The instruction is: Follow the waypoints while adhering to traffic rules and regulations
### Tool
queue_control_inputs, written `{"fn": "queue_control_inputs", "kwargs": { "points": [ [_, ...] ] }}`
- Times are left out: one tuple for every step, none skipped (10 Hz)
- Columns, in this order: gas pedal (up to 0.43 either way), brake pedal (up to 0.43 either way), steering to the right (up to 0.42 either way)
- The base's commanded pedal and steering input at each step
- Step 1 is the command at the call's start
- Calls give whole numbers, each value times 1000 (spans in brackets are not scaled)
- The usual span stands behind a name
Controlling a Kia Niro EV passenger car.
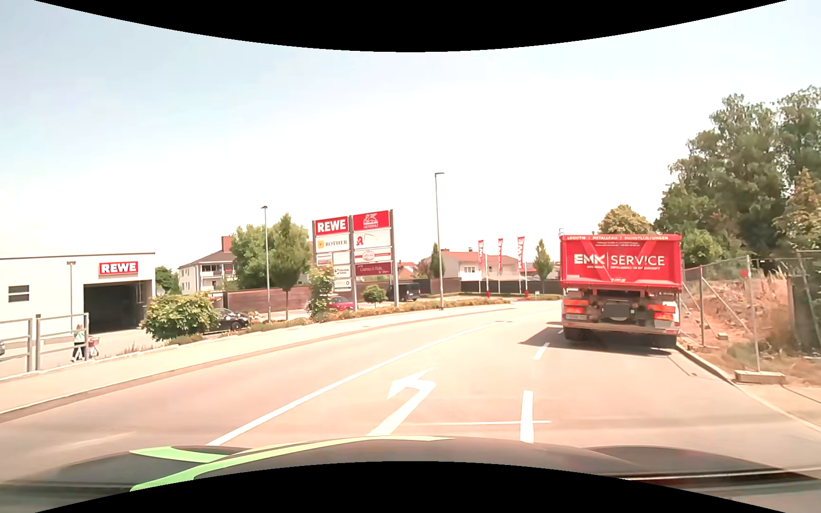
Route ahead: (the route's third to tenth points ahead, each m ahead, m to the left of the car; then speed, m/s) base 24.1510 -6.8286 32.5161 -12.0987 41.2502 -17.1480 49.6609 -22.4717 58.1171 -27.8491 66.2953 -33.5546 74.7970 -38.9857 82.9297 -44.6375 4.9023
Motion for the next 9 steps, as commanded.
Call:
{"fn": "queue_control_inputs", "kwargs": {
  "points": [
    [8, 0, 21],
    [20, 0, 32],
    [28, 0, 39],
    [28, 0, 49],
    [39, 0, 59],
    [47, 0, 72],
    [59, 0, 84],
    [59, 0, 98],
    [59, 0, 111]
  ]
}}
